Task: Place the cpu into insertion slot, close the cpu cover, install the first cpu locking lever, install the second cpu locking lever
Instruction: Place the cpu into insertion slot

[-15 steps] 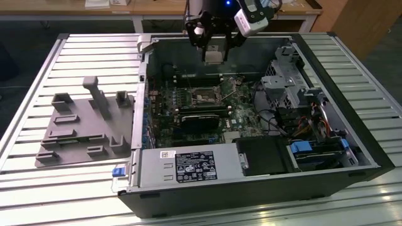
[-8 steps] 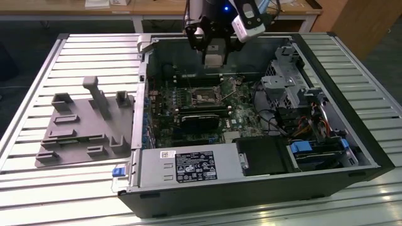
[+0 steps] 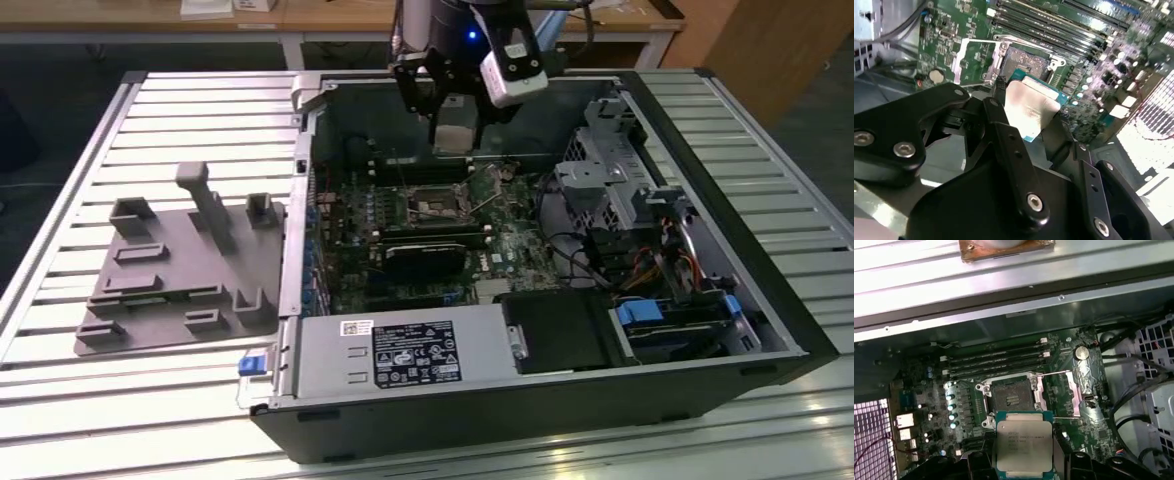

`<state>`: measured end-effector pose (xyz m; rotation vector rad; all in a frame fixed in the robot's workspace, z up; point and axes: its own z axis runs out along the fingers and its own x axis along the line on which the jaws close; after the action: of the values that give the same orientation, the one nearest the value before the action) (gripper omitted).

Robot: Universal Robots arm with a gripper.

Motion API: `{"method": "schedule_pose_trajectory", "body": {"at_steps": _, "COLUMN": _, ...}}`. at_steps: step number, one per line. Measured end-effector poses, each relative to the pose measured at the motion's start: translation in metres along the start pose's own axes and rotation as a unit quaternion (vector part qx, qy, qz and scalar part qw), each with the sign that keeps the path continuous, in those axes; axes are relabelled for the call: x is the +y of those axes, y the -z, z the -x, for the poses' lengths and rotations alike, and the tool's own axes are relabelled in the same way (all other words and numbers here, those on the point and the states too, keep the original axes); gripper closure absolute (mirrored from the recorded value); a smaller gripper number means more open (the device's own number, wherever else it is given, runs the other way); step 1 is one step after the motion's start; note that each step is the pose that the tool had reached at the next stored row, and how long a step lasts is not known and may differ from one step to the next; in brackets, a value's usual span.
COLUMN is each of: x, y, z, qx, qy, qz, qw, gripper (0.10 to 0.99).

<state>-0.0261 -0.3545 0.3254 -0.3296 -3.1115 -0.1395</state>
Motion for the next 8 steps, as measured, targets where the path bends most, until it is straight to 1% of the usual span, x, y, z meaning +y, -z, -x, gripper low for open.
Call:
{"method": "schedule_pose_trajectory", "body": {"at_steps": 4, "x": -0.0003, "y": -0.0038, "z": 0.0001, "qx": -0.0029, "qy": -0.034, "qz": 0.0006, "qw": 0.9994, "gripper": 0.553}}
{"method": "schedule_pose_trajectory", "body": {"at_steps": 8, "x": -0.0005, "y": -0.0060, "z": 0.0001, "qx": -0.0060, "qy": -0.068, "qz": 0.0013, "qw": 0.9977, "gripper": 0.553}}
